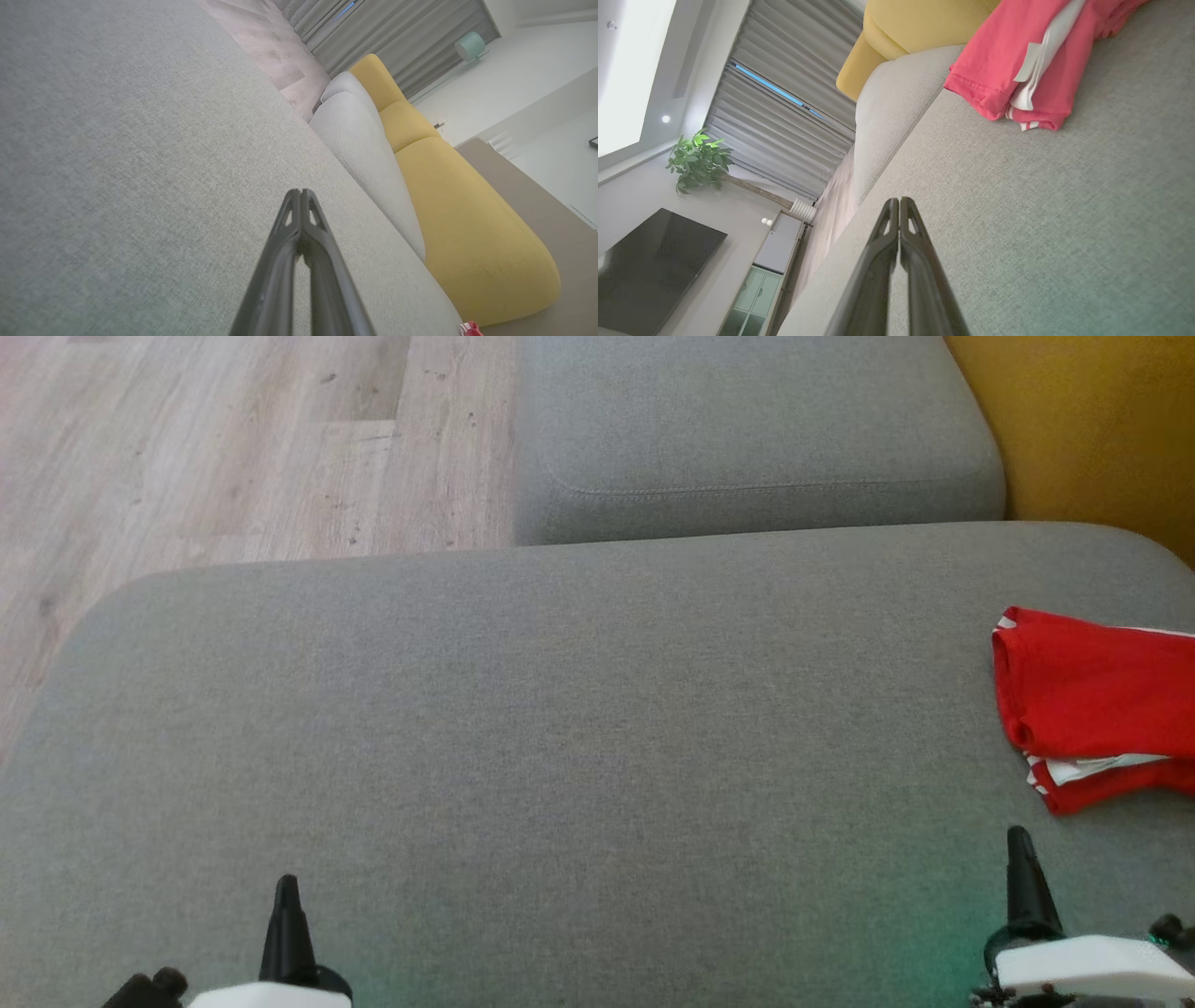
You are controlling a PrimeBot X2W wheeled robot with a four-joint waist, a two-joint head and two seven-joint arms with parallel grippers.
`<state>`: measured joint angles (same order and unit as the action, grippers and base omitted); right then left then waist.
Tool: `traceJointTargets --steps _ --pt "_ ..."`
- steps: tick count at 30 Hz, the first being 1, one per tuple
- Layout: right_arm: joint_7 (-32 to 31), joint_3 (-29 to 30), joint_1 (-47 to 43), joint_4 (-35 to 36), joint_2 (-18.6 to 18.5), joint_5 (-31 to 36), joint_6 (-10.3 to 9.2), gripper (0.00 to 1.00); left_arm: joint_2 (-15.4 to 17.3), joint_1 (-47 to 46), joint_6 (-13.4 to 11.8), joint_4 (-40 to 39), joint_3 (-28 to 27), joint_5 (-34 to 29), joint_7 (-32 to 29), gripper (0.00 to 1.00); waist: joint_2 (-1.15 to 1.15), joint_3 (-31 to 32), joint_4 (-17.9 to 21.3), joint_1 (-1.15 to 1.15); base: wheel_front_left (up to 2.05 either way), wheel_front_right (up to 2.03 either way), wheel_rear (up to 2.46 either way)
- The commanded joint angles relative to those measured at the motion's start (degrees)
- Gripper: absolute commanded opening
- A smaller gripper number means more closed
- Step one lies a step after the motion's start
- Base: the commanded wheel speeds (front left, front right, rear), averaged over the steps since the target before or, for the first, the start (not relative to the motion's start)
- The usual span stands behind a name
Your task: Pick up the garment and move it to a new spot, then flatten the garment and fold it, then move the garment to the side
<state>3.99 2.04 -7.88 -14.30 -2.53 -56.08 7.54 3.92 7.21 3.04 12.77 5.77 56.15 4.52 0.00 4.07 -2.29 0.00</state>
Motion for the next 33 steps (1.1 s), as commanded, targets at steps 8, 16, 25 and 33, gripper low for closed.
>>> traceJointTargets --steps 8,16,25,33 --pt "-1.6 0.1 4.7 1.5 -1.2 -6.5 -0.03 0.0 0.7 -5.1 0.9 -1.1 -2.7 6.6 -1.5 0.0 0.0 -0.7 0.4 0.0 0.0 0.0 0.0" --pt "-3.1 0.7 6.5 1.2 -1.2 -12.4 -0.04 0.0 0.7 -6.7 1.6 -0.7 -4.1 12.6 -2.9 0.0 0.0 -1.4 0.7 0.0 0.0 0.0 0.0" --pt "-4.6 1.3 8.3 1.0 -1.2 -18.4 -0.04 0.0 0.7 -8.2 2.3 -0.2 -5.5 18.7 -4.4 0.0 0.0 -2.0 1.1 0.0 0.0 0.0 0.0" --pt "-5.8 1.7 9.7 0.9 -1.2 -22.9 -0.04 0.0 0.7 -9.4 2.8 0.1 -6.6 23.4 -5.6 0.0 0.0 -2.6 1.4 0.0 0.0 0.0 0.0"
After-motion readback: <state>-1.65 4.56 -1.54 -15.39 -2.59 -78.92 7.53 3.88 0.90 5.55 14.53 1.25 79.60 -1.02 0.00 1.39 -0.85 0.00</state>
